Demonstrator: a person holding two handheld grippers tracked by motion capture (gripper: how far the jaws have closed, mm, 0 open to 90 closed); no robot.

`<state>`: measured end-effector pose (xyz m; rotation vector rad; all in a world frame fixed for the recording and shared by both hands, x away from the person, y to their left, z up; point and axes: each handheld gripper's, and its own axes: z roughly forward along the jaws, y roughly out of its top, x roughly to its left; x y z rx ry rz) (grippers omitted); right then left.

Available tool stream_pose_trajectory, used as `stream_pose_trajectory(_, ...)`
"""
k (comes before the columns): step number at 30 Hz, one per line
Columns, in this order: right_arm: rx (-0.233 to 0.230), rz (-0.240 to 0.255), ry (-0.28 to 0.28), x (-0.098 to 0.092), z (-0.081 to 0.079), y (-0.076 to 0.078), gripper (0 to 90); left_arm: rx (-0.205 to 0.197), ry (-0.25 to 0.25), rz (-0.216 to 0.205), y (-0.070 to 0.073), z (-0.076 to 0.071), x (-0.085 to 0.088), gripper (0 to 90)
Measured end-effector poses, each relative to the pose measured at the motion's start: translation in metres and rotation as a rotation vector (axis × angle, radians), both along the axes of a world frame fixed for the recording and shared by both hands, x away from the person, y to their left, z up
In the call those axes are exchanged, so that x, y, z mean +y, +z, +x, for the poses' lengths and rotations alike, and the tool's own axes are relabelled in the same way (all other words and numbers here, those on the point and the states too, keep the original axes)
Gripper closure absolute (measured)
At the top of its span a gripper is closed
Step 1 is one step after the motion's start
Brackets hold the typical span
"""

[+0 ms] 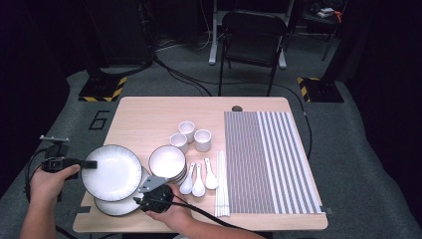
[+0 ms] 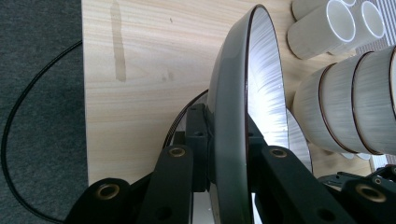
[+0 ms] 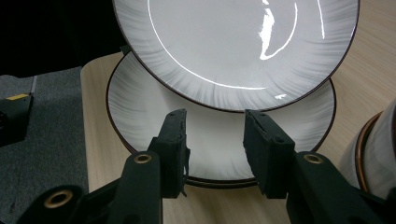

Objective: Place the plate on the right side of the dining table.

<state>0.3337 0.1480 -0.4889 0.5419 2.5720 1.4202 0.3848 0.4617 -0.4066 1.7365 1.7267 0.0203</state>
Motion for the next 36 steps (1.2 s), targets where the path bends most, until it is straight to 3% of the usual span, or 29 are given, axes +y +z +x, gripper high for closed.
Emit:
stream_pose_trajectory(1,0.004,0.001,0.001,0.000,0.000,0.000,59.6,-0.013,0.007,-0.001,0.000,0.000,0.000,80.1)
stream_pose_trajectory(2,-0.005,0.002,0.008,0.000,0.000,0.001,59.6,0.001,-0.003,0.003,0.002,0.000,0.000,80.1)
stream_pose_trajectory(7,0.004,0.010,0.010,-0.001,-0.004,0.005,59.4,0.000,-0.002,0.005,0.006,0.002,0.000,80.1)
stream_pose_trajectory(18,-0.024,0.006,0.029,-0.003,-0.009,0.012,58.8,0.006,-0.006,0.006,0.012,0.004,0.002,80.1)
stream_pose_trajectory(28,-0.061,-0.004,0.057,-0.005,-0.013,0.027,57.7,0.004,-0.009,0.008,0.024,0.007,0.000,80.2)
stream_pose_trajectory(36,-0.053,-0.003,0.062,-0.008,-0.015,0.034,57.3,0.006,-0.024,0.023,0.033,0.010,-0.001,80.1)
